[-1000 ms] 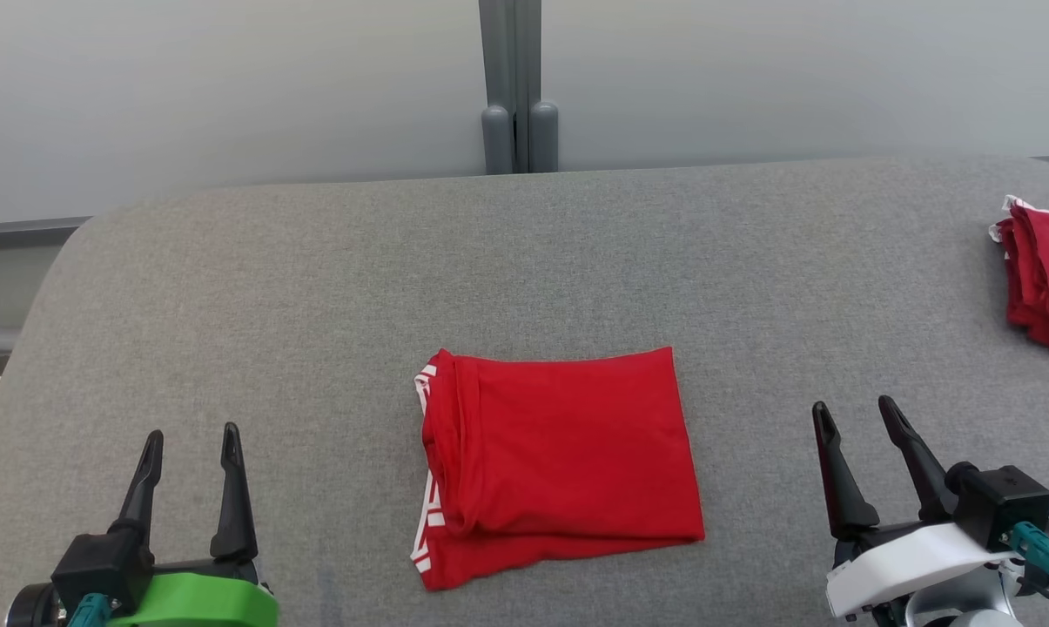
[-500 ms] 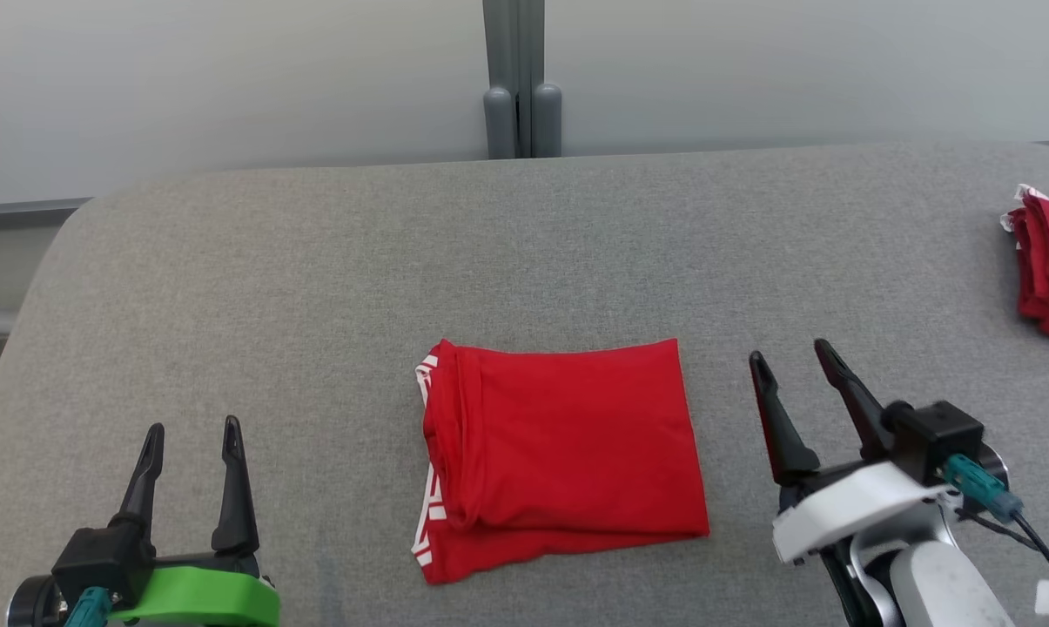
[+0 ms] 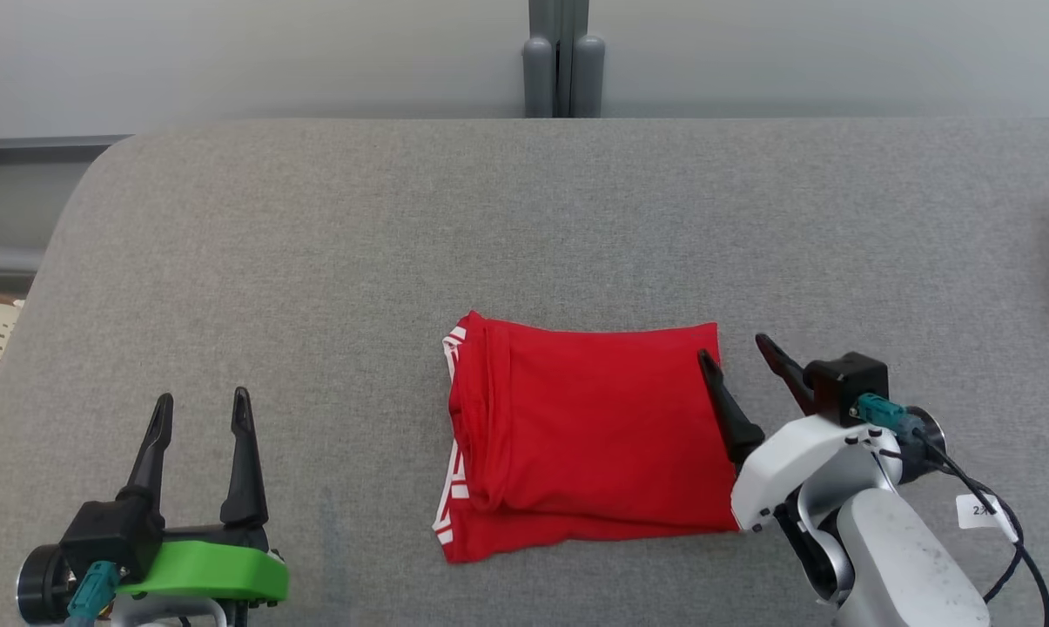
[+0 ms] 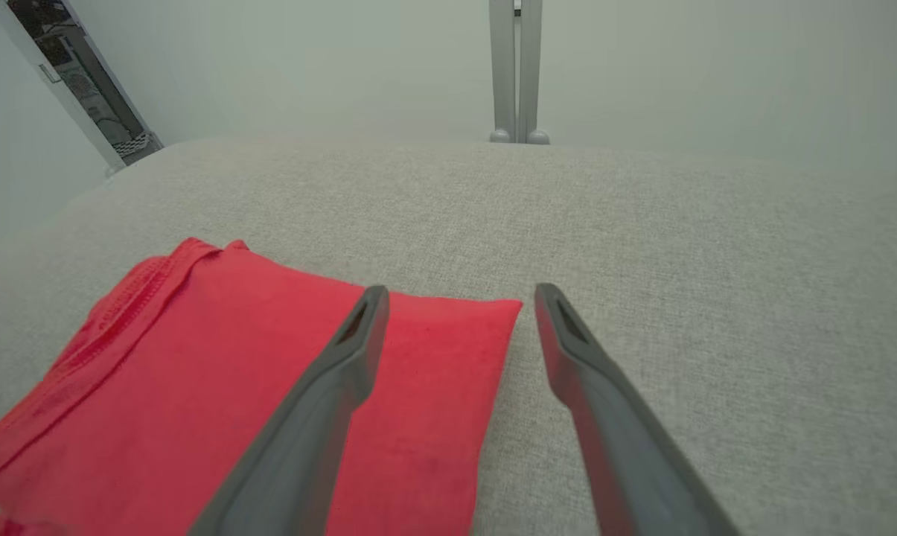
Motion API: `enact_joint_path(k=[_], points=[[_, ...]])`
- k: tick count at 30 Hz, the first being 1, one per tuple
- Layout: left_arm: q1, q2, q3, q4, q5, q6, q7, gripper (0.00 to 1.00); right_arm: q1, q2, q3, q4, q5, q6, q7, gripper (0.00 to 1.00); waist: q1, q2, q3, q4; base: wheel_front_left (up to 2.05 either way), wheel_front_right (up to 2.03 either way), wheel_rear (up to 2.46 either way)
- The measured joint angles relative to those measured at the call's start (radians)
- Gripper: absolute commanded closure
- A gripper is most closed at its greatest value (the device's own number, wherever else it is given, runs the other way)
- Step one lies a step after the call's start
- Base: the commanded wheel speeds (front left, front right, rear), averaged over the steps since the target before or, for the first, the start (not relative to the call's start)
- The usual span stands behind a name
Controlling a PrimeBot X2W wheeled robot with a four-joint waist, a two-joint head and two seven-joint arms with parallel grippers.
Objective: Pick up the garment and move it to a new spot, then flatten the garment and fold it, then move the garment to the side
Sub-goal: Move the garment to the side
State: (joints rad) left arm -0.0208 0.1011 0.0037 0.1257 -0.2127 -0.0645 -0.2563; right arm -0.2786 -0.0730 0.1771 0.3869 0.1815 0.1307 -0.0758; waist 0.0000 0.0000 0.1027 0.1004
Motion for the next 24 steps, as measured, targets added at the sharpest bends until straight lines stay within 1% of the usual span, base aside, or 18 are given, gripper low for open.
enact_joint_path(k=[6,13,14,15,17,20,24], points=[[-0.025,-0.007,-0.01,0.009,-0.006,0.0,-0.002,0.0,-0.014,0.01,-0.002,0.152,0.003,0.0,-0.02,0.0,0.0,0.0,0.036,0.023,0.0,0.0,0.0],[-0.041,-0.01,-0.015,0.018,-0.006,0.0,-0.002,0.0,-0.04,0.022,0.019,0.291,0.037,0.0,-0.06,0.0,0.0,0.0,0.069,0.04,0.0,0.0,0.0],[-0.042,-0.01,-0.015,0.019,-0.006,0.0,-0.002,0.0,-0.045,0.022,0.026,0.308,0.051,0.0,-0.062,0.03,0.0,0.0,0.072,0.042,0.0,0.0,0.0],[-0.043,-0.011,-0.016,0.021,-0.006,0.0,-0.005,0.0,-0.049,0.022,0.045,0.315,0.085,0.001,-0.067,0.98,0.0,0.0,0.075,0.043,0.0,0.0,0.0],[-0.043,-0.011,-0.016,0.025,-0.006,0.0,-0.005,0.0,-0.056,0.019,0.077,0.327,0.137,0.0,-0.085,1.0,0.0,0.0,0.08,0.043,0.0,0.0,0.0],[-0.045,-0.013,-0.014,0.026,-0.006,0.0,-0.006,0.0,-0.075,0.022,0.104,0.347,0.159,0.0,-0.11,1.0,0.0,0.0,0.084,0.036,0.0,0.0,0.0],[-0.055,-0.016,-0.017,0.021,-0.006,0.0,-0.006,0.0,-0.139,0.025,0.088,0.379,0.124,0.001,-0.118,1.0,0.0,0.0,0.098,0.018,0.0,0.0,0.0]])
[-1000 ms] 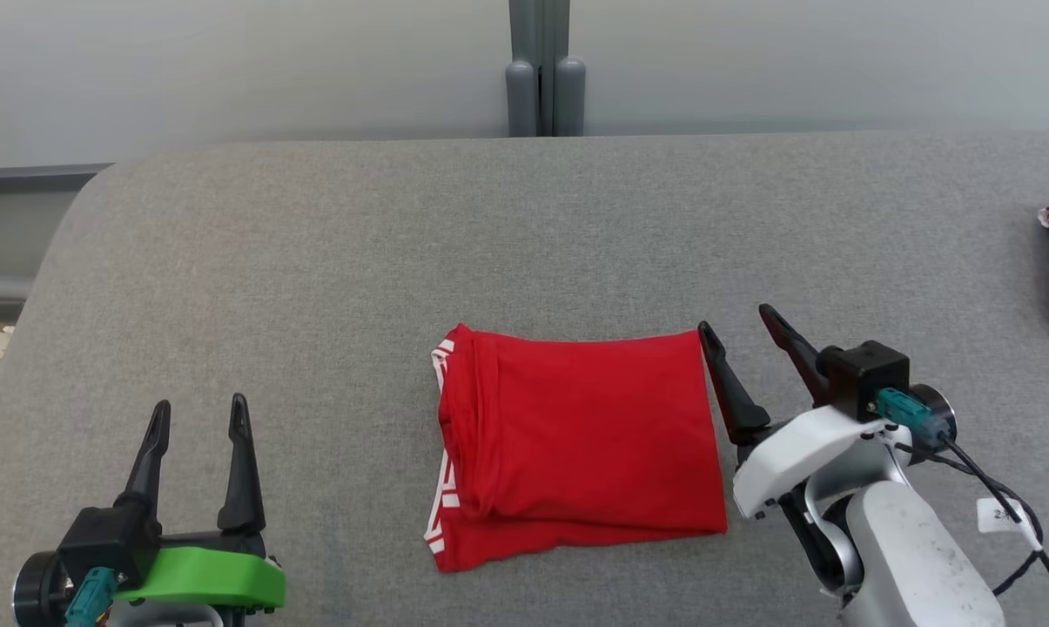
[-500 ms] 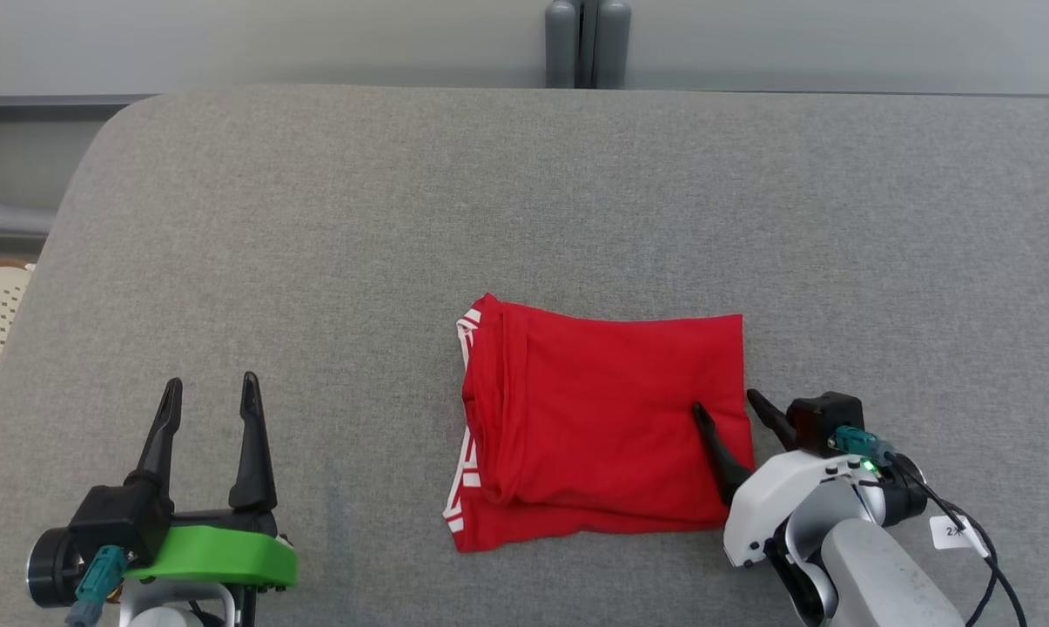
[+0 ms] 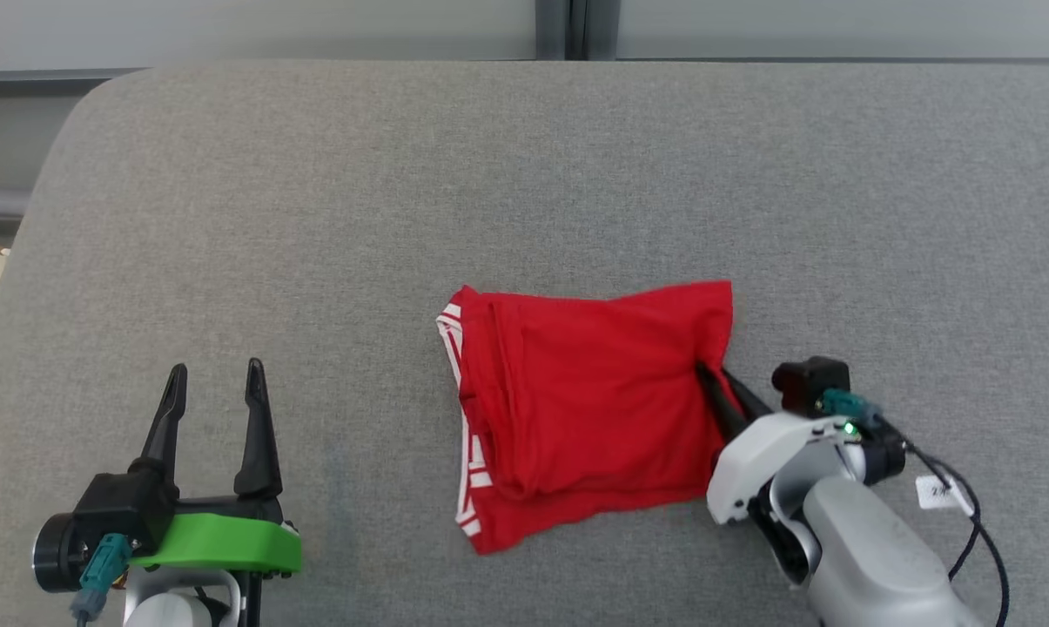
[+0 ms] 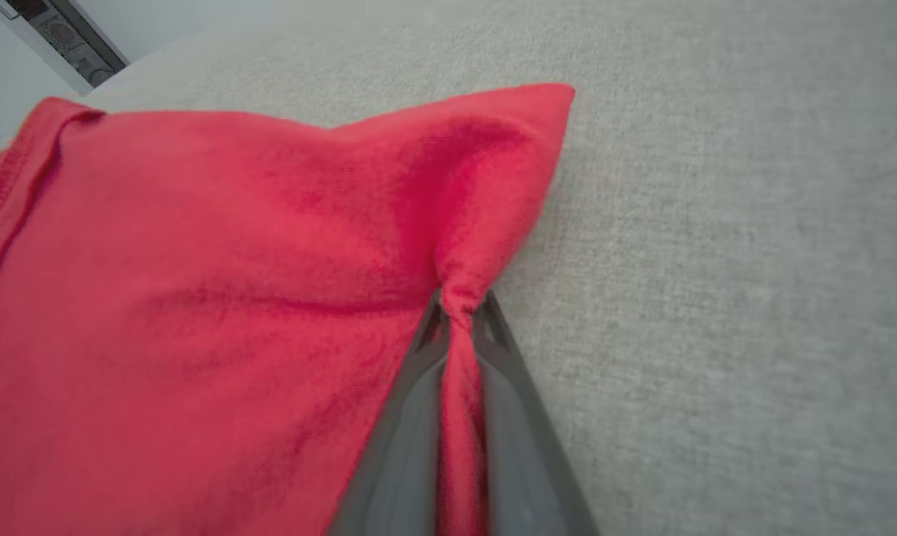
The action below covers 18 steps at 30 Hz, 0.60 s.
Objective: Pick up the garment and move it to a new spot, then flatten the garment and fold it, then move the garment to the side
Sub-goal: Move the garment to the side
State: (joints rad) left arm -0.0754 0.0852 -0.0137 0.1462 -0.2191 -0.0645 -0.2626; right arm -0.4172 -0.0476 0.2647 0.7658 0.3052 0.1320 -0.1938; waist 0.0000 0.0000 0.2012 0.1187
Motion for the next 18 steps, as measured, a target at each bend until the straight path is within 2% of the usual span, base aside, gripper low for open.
enact_joint_path(k=[3,4,11,18], points=[[-0.021,-0.003,-0.007,-0.008,0.0,-0.001,0.0,0.0,-0.076,-0.044,-0.013,0.004,-0.028,0.0,0.011,1.0,0.0,0.0,0.024,-0.014,0.0,0.0,0.0],[-0.039,-0.004,-0.012,-0.012,0.001,-0.003,0.0,0.0,-0.119,-0.088,-0.017,0.0,-0.039,0.0,0.026,1.0,0.0,0.0,0.043,-0.023,0.0,0.0,0.0],[-0.111,-0.005,-0.025,-0.034,0.025,-0.009,-0.001,0.0,-0.281,-0.264,-0.012,-0.065,-0.041,0.0,0.088,1.0,0.0001,0.0,0.14,-0.066,0.0,0.0,0.0],[-0.177,0.03,-0.035,-0.056,0.048,-0.015,-0.001,0.0,-0.401,-0.454,-0.008,-0.151,0.02,0.0,0.14,1.0,0.0003,0.0,0.245,-0.138,0.0,0.0,0.0]])
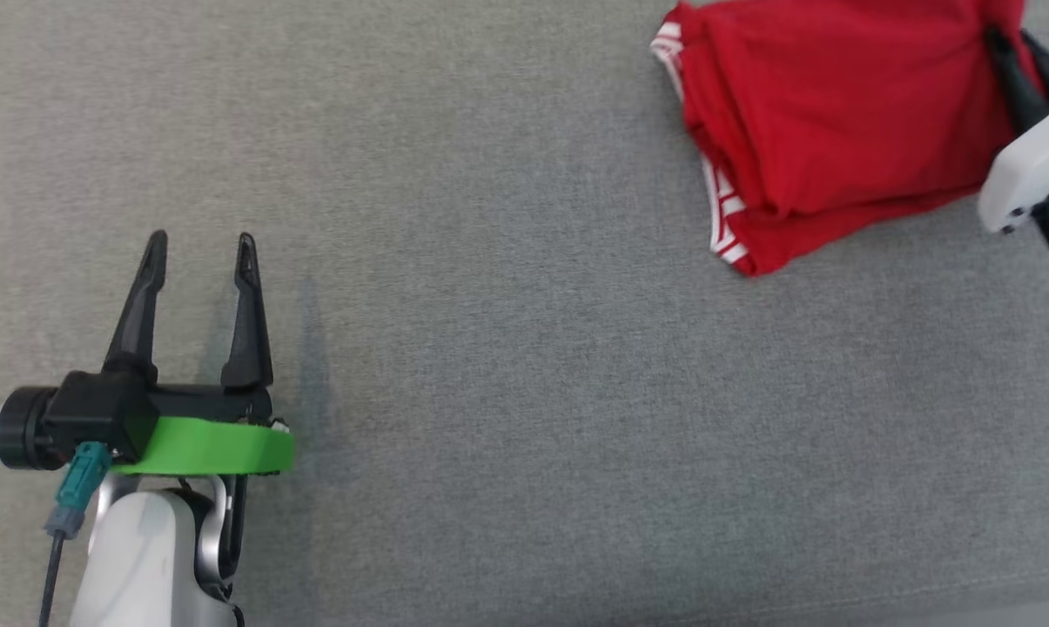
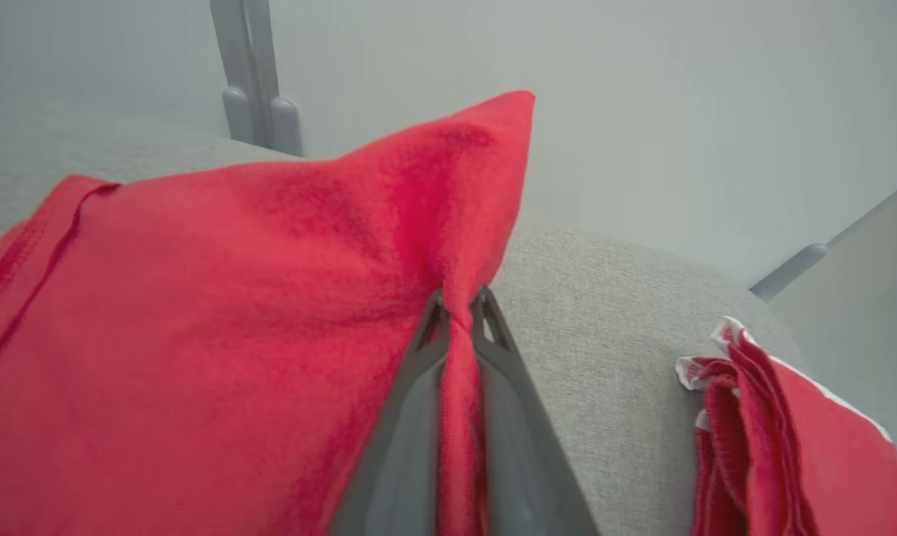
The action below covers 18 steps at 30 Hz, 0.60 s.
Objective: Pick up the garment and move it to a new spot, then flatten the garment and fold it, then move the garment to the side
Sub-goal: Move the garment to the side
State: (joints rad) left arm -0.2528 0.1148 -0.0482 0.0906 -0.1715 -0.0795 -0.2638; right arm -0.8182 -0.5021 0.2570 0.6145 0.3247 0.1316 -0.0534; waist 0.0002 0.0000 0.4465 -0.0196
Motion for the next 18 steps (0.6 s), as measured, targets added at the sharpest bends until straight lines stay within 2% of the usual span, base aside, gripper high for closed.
enact_joint_path(k=[3,9,18], points=[[-0.028,0.021,-0.007,-0.028,0.009,-0.001,0.013,0.0,-0.037,-0.105,-0.012,-0.048,0.035,0.0,0.026,1.0,0.0,0.0,0.049,-0.057,0.0,0.0,0.0],[-0.043,0.051,-0.013,-0.093,0.022,-0.001,0.05,0.0,-0.079,-0.238,-0.053,-0.092,0.097,0.0,0.07,1.0,0.0,0.0,0.112,-0.138,0.0,0.0,0.0],[-0.047,0.071,-0.026,-0.184,0.032,0.0,0.093,0.0,-0.157,-0.365,-0.074,-0.017,0.149,0.0,0.131,1.0,-0.0001,0.0,0.193,-0.206,0.0,0.0,0.0]])
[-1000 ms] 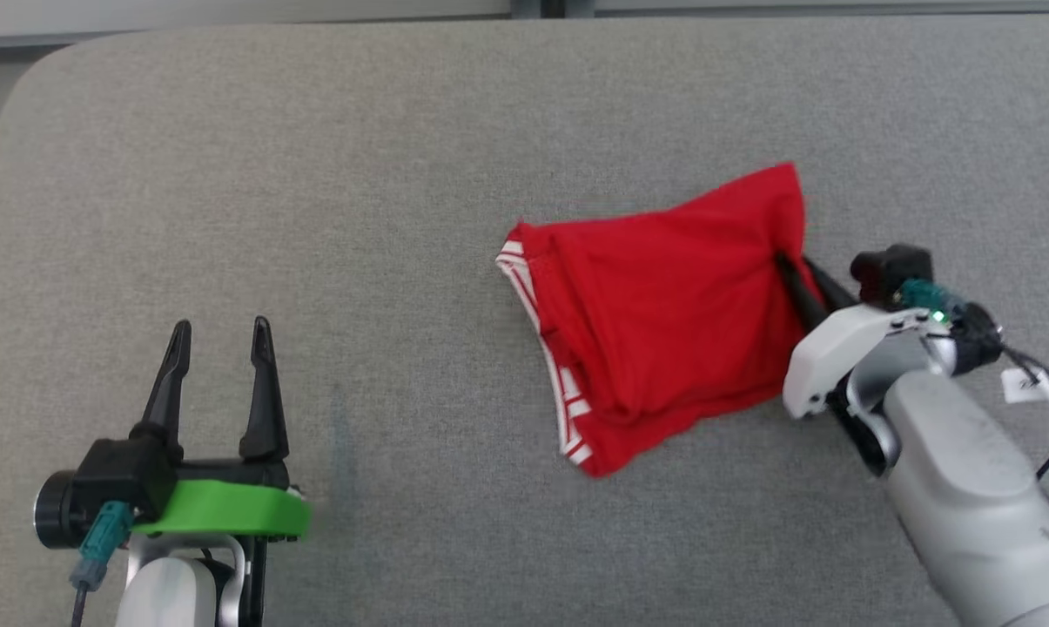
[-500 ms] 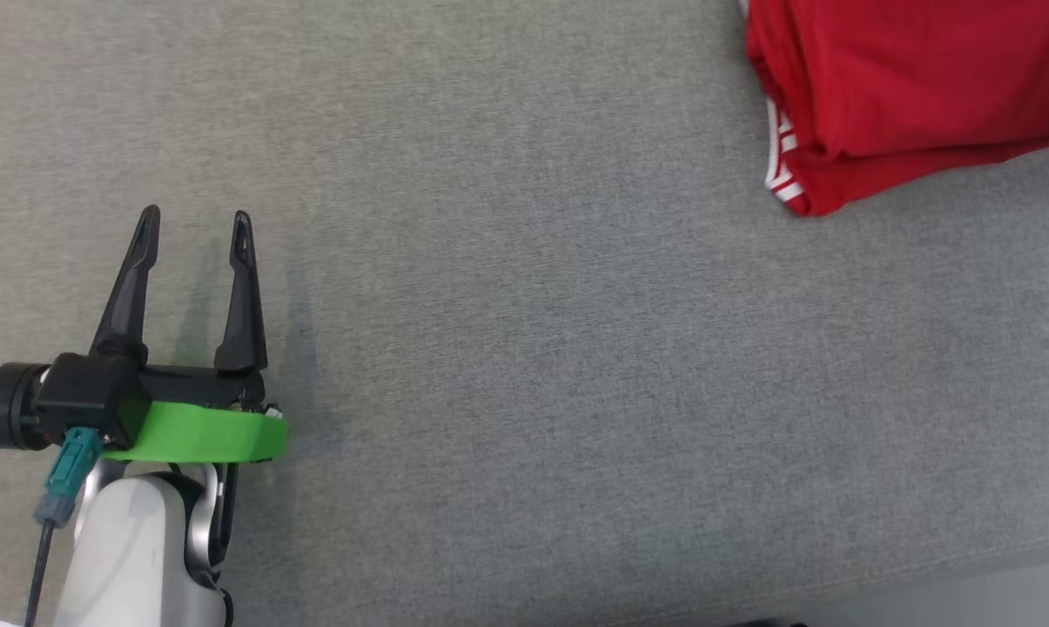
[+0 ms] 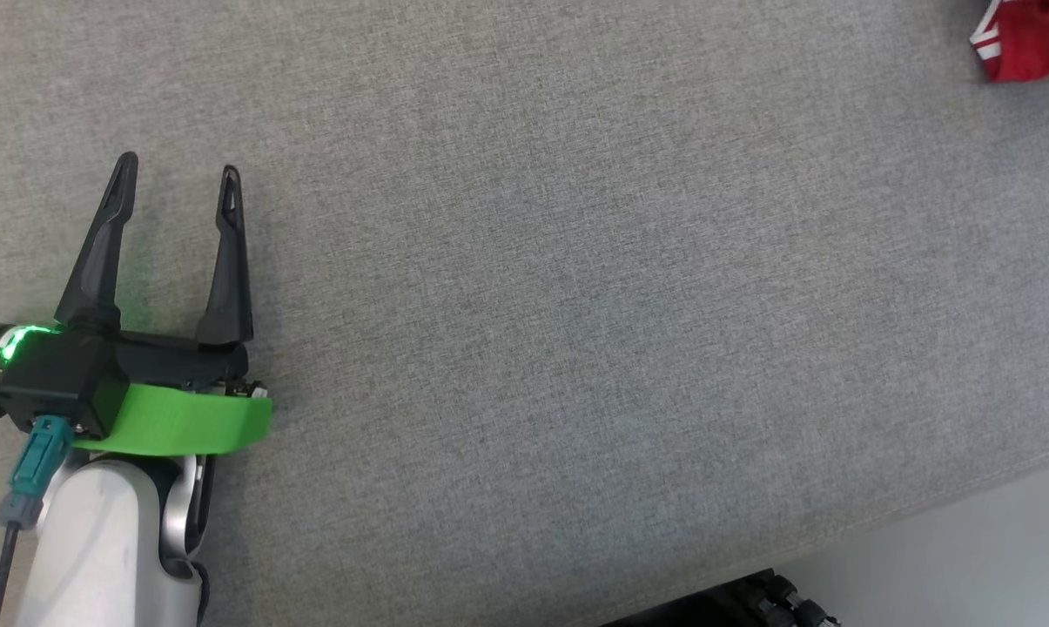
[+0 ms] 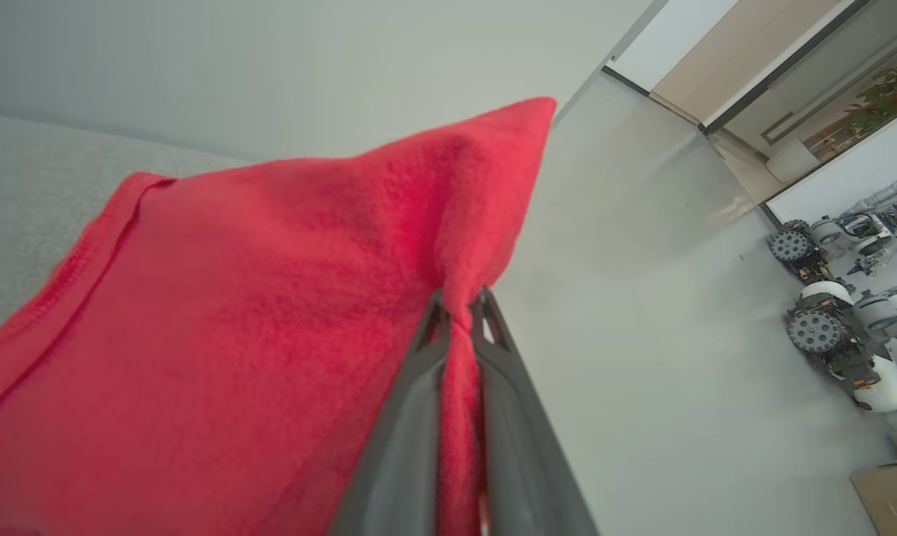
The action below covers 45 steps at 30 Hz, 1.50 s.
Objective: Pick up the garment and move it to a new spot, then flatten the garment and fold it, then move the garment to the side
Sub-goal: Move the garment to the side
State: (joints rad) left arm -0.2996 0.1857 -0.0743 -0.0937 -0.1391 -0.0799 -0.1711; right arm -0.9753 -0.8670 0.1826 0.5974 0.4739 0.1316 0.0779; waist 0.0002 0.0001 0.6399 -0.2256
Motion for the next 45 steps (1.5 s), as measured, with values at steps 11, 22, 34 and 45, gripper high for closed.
enact_joint_path(k=[11,22,34,45], points=[[0.001,0.009,0.001,-0.026,-0.003,0.013,0.004,0.0,-0.101,0.029,0.059,0.186,-0.09,0.0,-0.062,0.0,-0.0001,0.0,0.003,-0.001,0.0,0.0,0.0],[0.067,-0.015,0.026,0.07,-0.047,0.037,-0.053,0.0,-0.146,0.196,0.122,0.122,-0.119,0.0,-0.242,0.0,-0.0002,0.0,-0.113,0.019,0.0,0.0,0.0],[0.178,-0.043,0.049,0.143,-0.089,0.049,-0.084,0.0,0.128,0.405,0.11,-0.002,-0.119,0.0,-0.324,0.0,-0.0002,-0.0001,-0.297,0.088,0.0,0.0,0.0],[0.236,-0.06,0.057,0.206,-0.105,0.044,-0.09,0.0,0.55,0.551,-0.033,-0.187,-0.173,0.0,-0.333,0.0,-0.0003,0.0,-0.448,0.17,0.0,0.0,0.0]])
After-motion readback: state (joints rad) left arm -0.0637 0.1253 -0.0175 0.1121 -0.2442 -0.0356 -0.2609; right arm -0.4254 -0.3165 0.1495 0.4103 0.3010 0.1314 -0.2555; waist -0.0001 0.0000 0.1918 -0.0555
